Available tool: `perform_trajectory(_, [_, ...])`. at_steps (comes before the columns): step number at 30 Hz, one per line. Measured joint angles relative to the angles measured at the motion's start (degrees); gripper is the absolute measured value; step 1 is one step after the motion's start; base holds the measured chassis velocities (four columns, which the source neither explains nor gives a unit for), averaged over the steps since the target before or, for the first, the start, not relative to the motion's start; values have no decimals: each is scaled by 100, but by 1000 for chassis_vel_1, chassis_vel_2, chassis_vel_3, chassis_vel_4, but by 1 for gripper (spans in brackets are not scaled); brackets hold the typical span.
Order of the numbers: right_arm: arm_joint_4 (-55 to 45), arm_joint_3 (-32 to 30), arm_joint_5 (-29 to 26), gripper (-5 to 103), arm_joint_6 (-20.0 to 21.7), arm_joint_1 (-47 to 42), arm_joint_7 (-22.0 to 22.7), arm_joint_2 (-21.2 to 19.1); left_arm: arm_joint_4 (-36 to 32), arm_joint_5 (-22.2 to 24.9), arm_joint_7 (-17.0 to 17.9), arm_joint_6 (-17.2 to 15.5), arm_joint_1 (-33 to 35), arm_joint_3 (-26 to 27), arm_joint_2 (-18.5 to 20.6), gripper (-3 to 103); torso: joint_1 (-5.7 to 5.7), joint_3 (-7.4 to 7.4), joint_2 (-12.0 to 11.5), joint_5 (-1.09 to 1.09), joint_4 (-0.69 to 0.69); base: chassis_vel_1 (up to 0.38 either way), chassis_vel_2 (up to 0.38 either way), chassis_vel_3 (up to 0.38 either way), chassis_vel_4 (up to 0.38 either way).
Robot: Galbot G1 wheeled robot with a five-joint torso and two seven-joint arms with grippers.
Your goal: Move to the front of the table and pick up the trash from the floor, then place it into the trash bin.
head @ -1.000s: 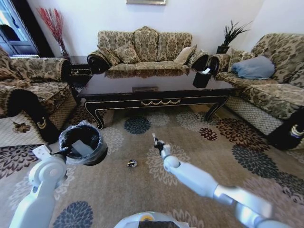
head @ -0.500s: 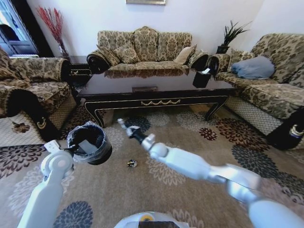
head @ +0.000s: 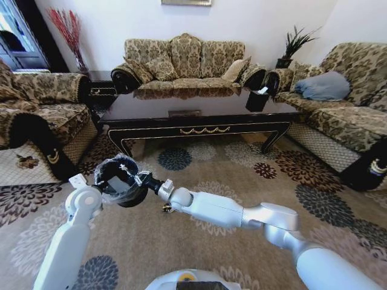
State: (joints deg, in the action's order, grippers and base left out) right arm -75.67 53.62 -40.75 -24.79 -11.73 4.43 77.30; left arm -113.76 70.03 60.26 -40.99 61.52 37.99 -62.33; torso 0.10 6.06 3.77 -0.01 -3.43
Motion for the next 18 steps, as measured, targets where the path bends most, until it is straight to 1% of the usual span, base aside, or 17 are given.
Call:
perform_trajectory(4, [299, -3, 35, -1, -117, 5, -138, 117, -74, 28, -9, -7, 1, 1, 10, 2, 0, 0, 0, 0, 1, 0, 0, 0, 0])
perform_trajectory(5, [339, -7, 34, 4, -135, 5, -158, 135, -95, 41, -13, -8, 10, 21, 12, 2, 0, 0, 0, 0, 1, 0, 0, 0, 0])
perform_trajectory(6, [339, -7, 34, 4, -135, 5, -158, 135, -95, 41, -13, -8, 10, 21, 12, 2, 0, 0, 0, 0, 1, 0, 0, 0, 0])
perform_trajectory(7, [372, -11, 28, 9, -150, 5, -172, 149, -124, 46, -18, -8, 31, 56, 12, 2, 0, -1, 0, 0, 1, 0, 0, 0, 0])
perform_trajectory(8, [375, -11, 23, 9, -150, 5, -173, 151, -133, 48, -22, -8, 41, 68, 12, 2, 0, -1, 0, 1, 1, 0, 0, 0, 0])
perform_trajectory(10, [376, -5, -8, 20, -151, 6, -173, 152, -183, 62, -33, -8, 94, 123, 14, 2, 0, -1, 0, 1, 1, 0, 0, 0, 0])
perform_trajectory(11, [376, -5, -8, 20, -151, 6, -173, 152, -183, 62, -33, -8, 94, 123, 14, 2, 0, -1, 0, 1, 1, 0, 0, 0, 0])
perform_trajectory(14, [362, 20, -17, 37, -151, 14, -165, 155, -283, 102, -56, -5, 182, 265, 65, 2, 0, -1, 0, 1, 1, 0, 0, 0, 0])
perform_trajectory(16, [359, 24, -19, 37, -151, 13, -162, 159, -302, 115, -58, -2, 196, 291, 78, 2, 0, -1, 0, 1, 1, 0, 0, 0, 0])
perform_trajectory(18, [343, 13, -24, 47, -151, 14, -149, 166, -360, 145, -66, 3, 250, 367, 111, 2, 0, -1, 0, 1, 1, 0, 0, 0, 0])
